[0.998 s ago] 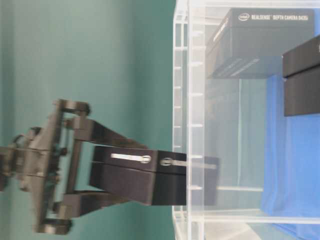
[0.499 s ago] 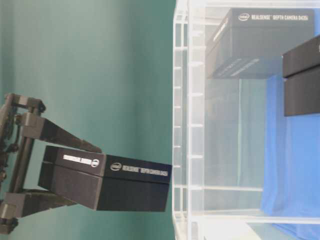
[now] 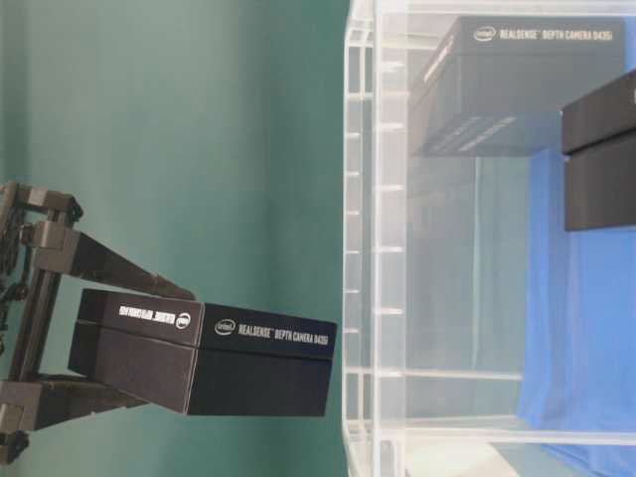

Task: Take the box out of the case with the right arm.
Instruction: 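Lift the left black box up out of the case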

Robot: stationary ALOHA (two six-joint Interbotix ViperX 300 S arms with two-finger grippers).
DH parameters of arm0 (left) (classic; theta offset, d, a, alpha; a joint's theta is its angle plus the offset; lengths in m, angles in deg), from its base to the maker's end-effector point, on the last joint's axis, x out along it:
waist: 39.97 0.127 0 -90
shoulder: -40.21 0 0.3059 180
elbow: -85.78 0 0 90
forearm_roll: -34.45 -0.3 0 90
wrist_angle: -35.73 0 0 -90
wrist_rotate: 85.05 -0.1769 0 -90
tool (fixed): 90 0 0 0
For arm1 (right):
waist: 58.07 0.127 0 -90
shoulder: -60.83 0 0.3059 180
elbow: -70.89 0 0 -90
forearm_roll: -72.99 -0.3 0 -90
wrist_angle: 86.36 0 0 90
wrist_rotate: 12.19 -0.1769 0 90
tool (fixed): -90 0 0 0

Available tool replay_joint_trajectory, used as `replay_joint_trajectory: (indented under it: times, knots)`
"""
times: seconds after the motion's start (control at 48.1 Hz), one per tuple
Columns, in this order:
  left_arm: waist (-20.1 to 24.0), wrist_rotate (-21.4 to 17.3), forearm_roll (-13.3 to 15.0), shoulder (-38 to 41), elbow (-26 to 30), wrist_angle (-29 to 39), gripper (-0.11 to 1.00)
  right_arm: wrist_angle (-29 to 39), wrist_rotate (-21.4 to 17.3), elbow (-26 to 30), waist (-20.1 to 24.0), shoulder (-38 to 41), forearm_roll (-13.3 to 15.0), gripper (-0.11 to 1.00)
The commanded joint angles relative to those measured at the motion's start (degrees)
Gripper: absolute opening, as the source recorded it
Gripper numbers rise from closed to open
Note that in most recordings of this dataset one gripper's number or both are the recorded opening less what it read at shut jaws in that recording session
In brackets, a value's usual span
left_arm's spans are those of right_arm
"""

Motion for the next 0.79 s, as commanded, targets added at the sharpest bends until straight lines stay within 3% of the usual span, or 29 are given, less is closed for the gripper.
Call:
replay_joint_trajectory:
  times: [0.0,0.77]
  knots:
    - [0.2,0.0,-0.3,0.2,1.6,-0.4,0.0,0.0,0.1,1.8,0.2,-4.0,0.3,0.68]
    - [0.2,-0.1,-0.2,0.2,1.6,-0.4,0.0,0.0,0.1,1.8,0.2,-4.0,0.8,0.68]
